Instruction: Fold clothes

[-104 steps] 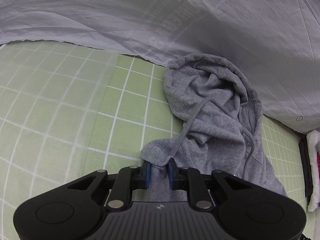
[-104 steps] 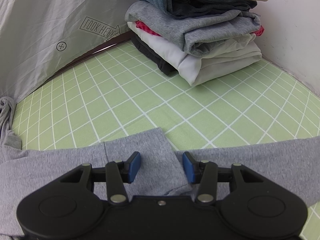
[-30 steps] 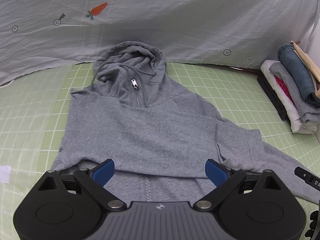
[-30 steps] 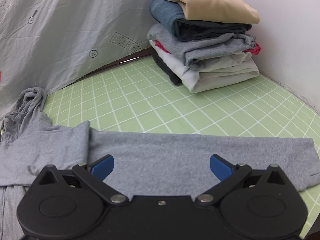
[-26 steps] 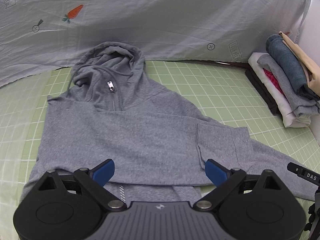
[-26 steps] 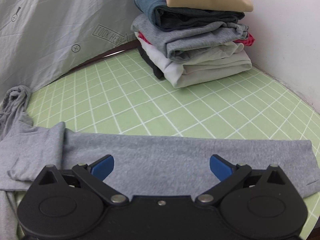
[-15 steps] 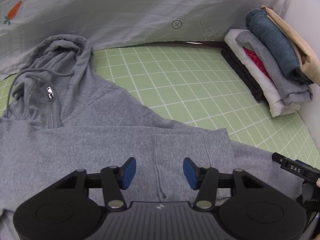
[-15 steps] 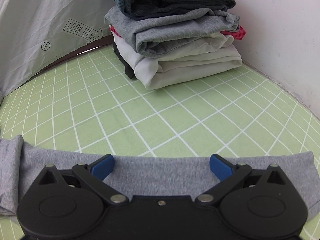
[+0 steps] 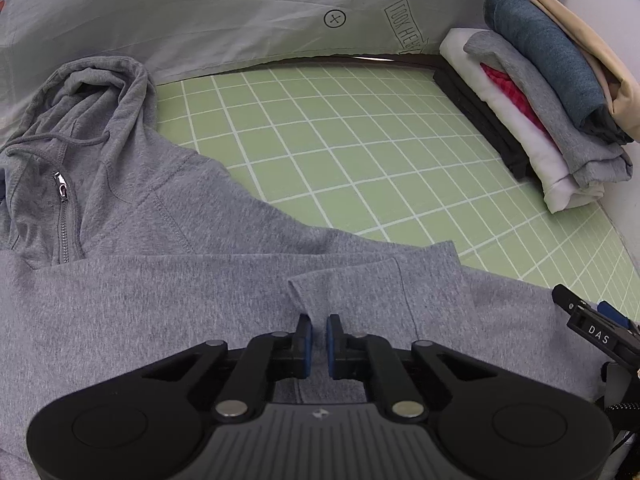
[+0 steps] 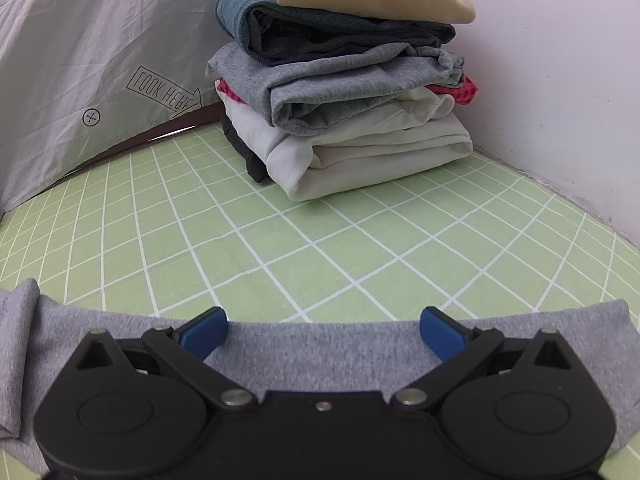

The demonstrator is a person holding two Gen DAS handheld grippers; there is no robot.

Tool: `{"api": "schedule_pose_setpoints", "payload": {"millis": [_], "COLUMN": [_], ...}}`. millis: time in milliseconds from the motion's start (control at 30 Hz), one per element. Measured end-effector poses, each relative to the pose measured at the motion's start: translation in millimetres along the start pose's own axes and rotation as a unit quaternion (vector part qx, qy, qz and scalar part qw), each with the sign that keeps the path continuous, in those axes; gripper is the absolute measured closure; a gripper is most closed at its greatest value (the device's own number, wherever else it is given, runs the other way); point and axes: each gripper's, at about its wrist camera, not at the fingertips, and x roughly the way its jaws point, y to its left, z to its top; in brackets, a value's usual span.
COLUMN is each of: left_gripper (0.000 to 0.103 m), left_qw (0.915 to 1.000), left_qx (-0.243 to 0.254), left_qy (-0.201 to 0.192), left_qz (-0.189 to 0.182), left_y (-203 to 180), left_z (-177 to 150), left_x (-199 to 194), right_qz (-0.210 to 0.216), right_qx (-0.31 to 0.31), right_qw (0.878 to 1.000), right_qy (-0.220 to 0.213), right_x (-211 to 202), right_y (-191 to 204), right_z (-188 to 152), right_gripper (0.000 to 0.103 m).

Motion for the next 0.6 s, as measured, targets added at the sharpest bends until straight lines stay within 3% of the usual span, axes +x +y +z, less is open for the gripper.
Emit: {"api": "schedule_pose_setpoints", "payload": {"millis": [200, 333, 600], "left_gripper": [0.095, 0.095, 0.095], "left_qw": [0.9987, 0.9942, 0.9737], "left_qx": [-0.039, -0.091, -0.18], "left_qy": [-0.031, -0.049, -0.08], "left_qz": [0.009, 0.032, 0.114], "left_y": [32, 77, 178], "left_z": [-3, 0, -16], "left_x": [-43, -75, -118], "right_qz": [0.0, 0.0, 0.001], "right_qx": [0.0, 0.001, 0.001], "right_qw": [1.0, 1.0, 1.0], "right_qy": [0.0, -0.001, -0.001], "right_x": [1, 0, 1], "right_y": [0, 0, 0], "right_z": [-1, -1, 0], "right_gripper": [0.0, 0.0, 0.0]}}
